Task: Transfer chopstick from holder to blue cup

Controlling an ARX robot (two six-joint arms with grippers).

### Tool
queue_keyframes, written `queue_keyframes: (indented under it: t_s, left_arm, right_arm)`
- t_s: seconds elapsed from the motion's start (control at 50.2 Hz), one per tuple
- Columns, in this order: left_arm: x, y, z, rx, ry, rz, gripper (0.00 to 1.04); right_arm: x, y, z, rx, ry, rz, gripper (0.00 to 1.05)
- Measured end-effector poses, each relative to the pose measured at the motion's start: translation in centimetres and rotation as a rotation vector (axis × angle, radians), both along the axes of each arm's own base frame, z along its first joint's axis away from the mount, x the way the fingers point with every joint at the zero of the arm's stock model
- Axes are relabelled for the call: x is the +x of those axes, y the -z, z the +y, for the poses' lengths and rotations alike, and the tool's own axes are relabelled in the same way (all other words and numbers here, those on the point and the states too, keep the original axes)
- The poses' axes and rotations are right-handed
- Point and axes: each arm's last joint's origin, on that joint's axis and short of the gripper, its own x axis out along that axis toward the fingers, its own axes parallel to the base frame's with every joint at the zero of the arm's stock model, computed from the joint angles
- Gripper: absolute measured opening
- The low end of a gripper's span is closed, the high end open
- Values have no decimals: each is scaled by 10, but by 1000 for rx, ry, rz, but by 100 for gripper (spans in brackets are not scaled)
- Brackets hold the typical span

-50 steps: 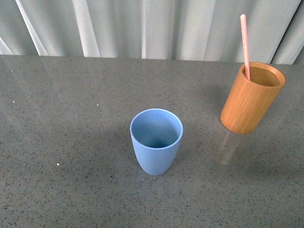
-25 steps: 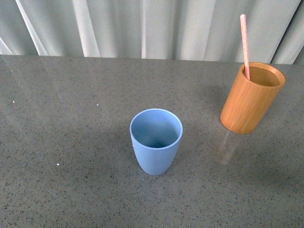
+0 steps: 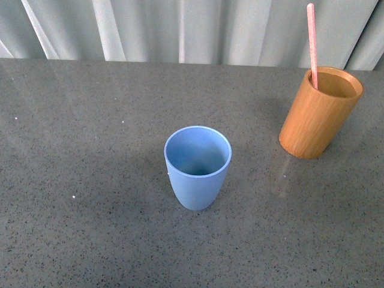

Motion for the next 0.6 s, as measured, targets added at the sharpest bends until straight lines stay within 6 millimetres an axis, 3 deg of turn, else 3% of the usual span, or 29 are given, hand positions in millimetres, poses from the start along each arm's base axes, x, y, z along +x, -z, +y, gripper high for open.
queue_keyframes:
  t_s: [0.179,0.598]
  left_arm:
    - [0,0,0,0,0,0,98]
    - [0,0,0,0,0,0,98]
  right_arm:
    - [48,10,12,-1,-86,52,95]
    - [116,3,56,-23,-201,54,95]
